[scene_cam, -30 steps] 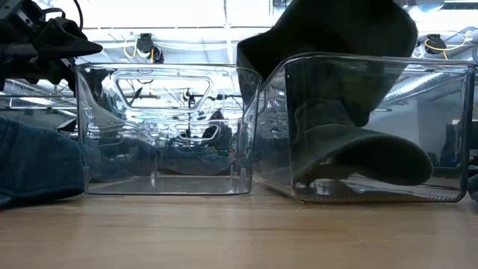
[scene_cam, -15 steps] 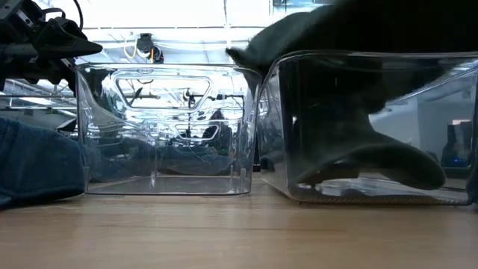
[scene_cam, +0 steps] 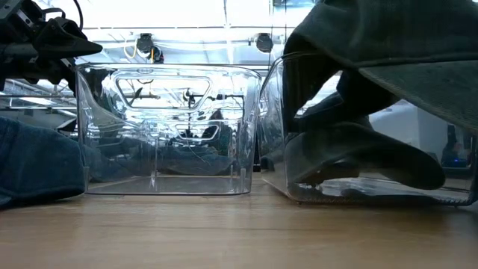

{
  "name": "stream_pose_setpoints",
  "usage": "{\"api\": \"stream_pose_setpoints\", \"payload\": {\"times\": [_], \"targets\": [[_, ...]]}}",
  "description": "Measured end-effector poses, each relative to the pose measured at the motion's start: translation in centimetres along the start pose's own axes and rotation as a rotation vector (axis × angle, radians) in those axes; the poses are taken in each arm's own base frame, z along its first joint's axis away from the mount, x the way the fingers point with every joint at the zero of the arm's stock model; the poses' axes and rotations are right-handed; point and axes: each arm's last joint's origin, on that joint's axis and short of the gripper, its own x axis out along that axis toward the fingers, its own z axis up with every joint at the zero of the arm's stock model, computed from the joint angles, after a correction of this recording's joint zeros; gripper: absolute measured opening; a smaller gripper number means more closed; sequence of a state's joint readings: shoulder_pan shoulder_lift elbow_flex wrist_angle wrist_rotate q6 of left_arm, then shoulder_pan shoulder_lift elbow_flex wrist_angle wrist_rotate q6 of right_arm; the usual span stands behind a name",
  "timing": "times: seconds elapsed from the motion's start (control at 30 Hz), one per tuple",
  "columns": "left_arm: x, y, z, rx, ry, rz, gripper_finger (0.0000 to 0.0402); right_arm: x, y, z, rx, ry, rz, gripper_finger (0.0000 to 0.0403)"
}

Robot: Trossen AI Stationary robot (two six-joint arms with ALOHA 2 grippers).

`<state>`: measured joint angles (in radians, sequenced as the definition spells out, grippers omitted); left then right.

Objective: Pick & Place hat
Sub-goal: Put the top gray cap into the right transparent bin

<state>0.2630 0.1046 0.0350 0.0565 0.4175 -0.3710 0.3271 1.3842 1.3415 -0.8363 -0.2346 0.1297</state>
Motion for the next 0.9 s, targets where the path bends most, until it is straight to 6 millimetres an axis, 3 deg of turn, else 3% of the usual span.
{"api": "stream_pose_setpoints", "payload": {"times": [0.27, 0.63, 0.9], "targets": [[0.0, 0.0, 0.0, 0.0, 0.0, 0.0, 0.0228, 1.6, -0.4, -0.3, -0.043, -0.061, 0.003, 0.0221], [0.0, 0.0, 0.0, 0.0, -0.001, 0.0, 0.0228, 4.1, -1.5, -2.2, -0.105, -0.044, -0.079, 0.0221], [0.0, 0.0, 0.0, 0.0, 0.0, 0.0, 0.0228, 4.6, -2.2, -2.8, -0.18, -0.023, -0.235, 0.0222]]}}
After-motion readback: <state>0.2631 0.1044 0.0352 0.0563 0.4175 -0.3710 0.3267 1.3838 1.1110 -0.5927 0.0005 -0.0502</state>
